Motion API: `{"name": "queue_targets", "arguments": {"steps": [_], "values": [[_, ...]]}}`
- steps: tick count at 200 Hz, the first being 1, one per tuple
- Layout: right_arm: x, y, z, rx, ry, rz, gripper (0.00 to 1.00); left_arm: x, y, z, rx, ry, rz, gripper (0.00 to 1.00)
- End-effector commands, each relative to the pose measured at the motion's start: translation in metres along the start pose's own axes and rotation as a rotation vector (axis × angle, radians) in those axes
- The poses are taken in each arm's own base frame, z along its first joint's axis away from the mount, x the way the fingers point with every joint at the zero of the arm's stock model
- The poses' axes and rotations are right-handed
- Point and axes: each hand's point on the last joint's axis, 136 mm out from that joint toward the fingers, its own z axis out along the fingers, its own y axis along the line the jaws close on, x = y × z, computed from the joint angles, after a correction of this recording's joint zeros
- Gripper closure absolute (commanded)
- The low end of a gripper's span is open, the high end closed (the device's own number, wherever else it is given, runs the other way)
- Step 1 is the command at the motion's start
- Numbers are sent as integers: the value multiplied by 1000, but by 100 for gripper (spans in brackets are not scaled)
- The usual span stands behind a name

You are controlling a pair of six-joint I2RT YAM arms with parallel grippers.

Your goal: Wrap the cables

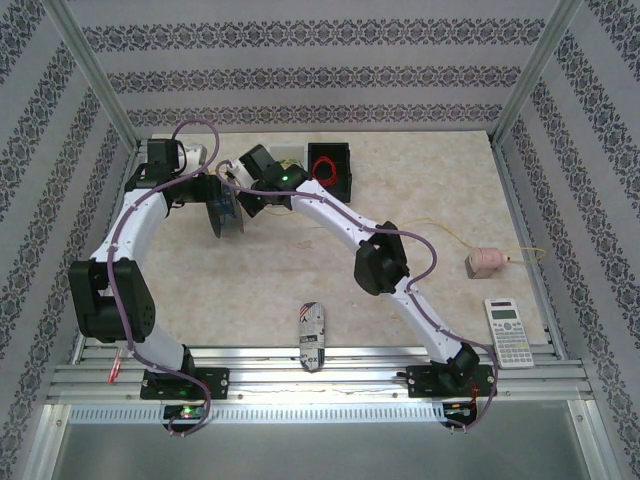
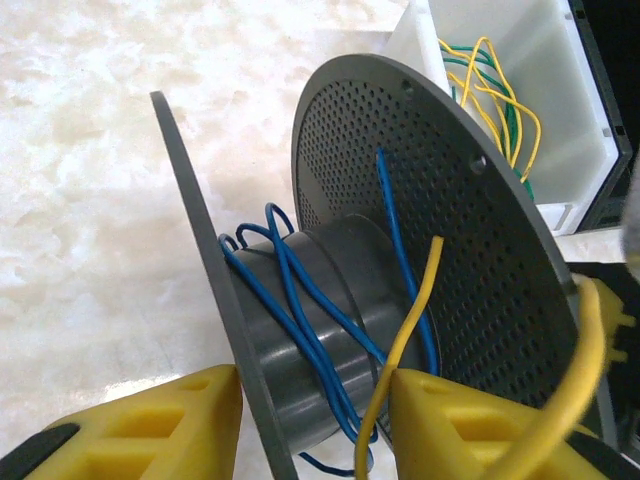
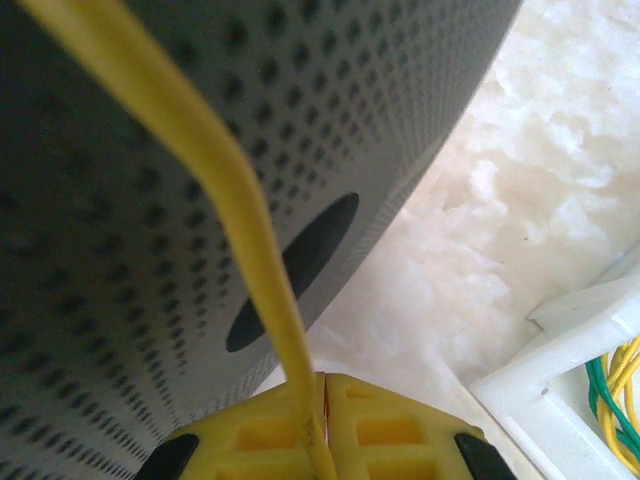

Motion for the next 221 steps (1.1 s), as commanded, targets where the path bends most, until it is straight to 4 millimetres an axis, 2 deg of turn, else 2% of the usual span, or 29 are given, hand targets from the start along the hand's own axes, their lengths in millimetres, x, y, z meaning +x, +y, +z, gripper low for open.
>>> {"name": "queue_targets", "arguments": {"steps": [1,50,86,116,147,188,221], "values": [[-20,14,-32,6,-38,-38,93,-16,-15,1,49,-39,51,59],[-23,7,-44,57,-34,-55,89,-16,-17,-2,53,-41,67,64],[-25,-1,-49,73,-34,-51,69,-16,-16,-6,45,-40,79,72],[-24,-6,-53,82,-29,-53,59,-16,-15,-6,34,-33,84,76],[-15,-12,-55,98,-3,-60,51,-15,-13,-7,22,-23,86,83],[-4,-34,-57,134,15,-44,49,-13,-11,-10,7,-15,99,92],[-3,-51,-54,162,16,-38,57,-10,-11,-11,5,-4,105,95]]}}
